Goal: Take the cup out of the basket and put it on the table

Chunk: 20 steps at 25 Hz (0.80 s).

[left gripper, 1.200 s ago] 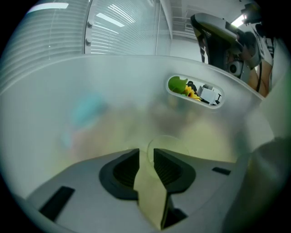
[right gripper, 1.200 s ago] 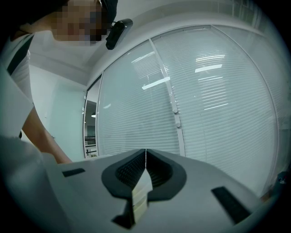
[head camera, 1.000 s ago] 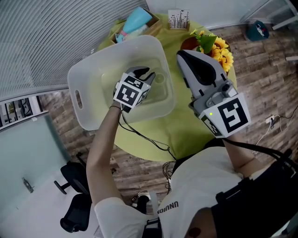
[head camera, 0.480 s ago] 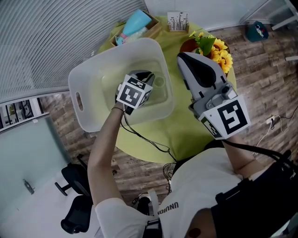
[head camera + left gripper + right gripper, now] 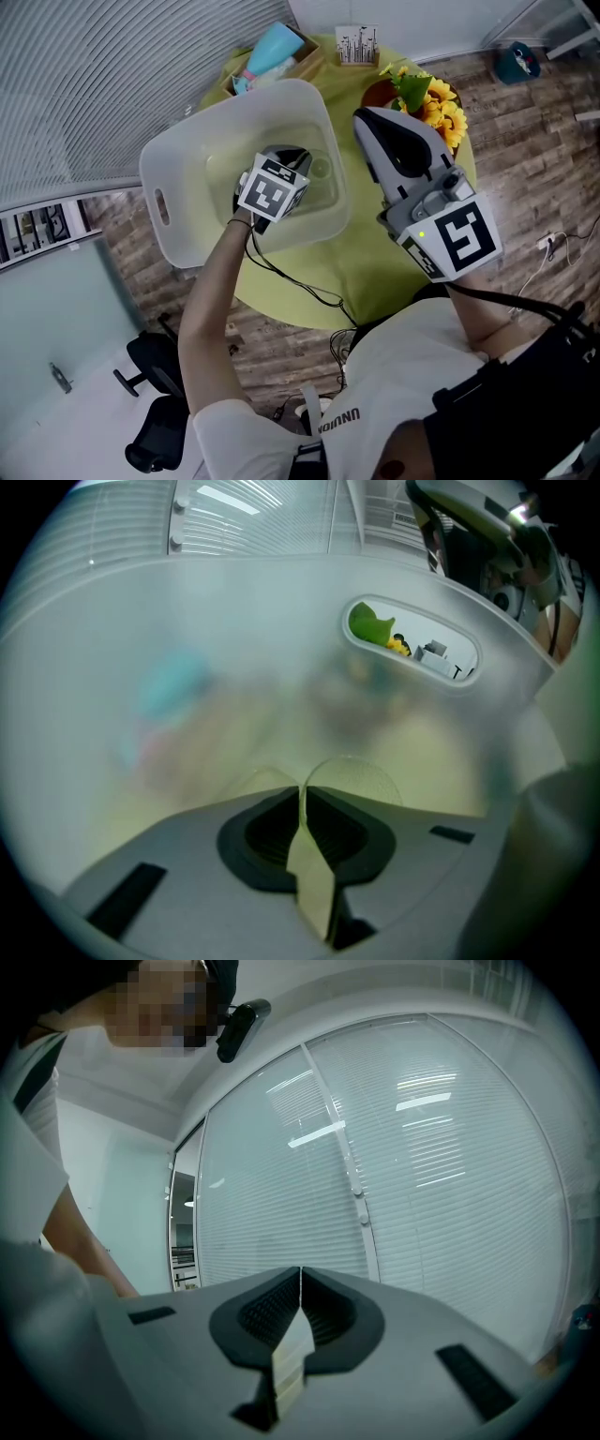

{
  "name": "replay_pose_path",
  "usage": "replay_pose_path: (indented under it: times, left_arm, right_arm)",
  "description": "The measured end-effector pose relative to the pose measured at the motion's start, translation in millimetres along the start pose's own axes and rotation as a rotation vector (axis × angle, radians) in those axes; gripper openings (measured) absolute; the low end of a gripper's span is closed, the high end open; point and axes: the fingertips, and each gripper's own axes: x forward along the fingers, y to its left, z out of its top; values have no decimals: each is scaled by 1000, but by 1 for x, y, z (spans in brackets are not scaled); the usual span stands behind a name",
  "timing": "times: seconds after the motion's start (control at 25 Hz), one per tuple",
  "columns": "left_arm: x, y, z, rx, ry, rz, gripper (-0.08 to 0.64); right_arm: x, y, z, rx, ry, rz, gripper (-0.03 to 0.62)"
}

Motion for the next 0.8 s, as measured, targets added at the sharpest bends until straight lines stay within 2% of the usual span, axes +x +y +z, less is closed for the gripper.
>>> replay_pose_path:
  times: [0.24,0.8]
  left_arm:
    - [-2,-4,-1,2,8,-17,37]
    - [-17,6,10,-5,-34,35,34]
  right_arm:
    - [0,1,0,4,-3,0,20]
    - [-3,0,7,-4,-12,1,20]
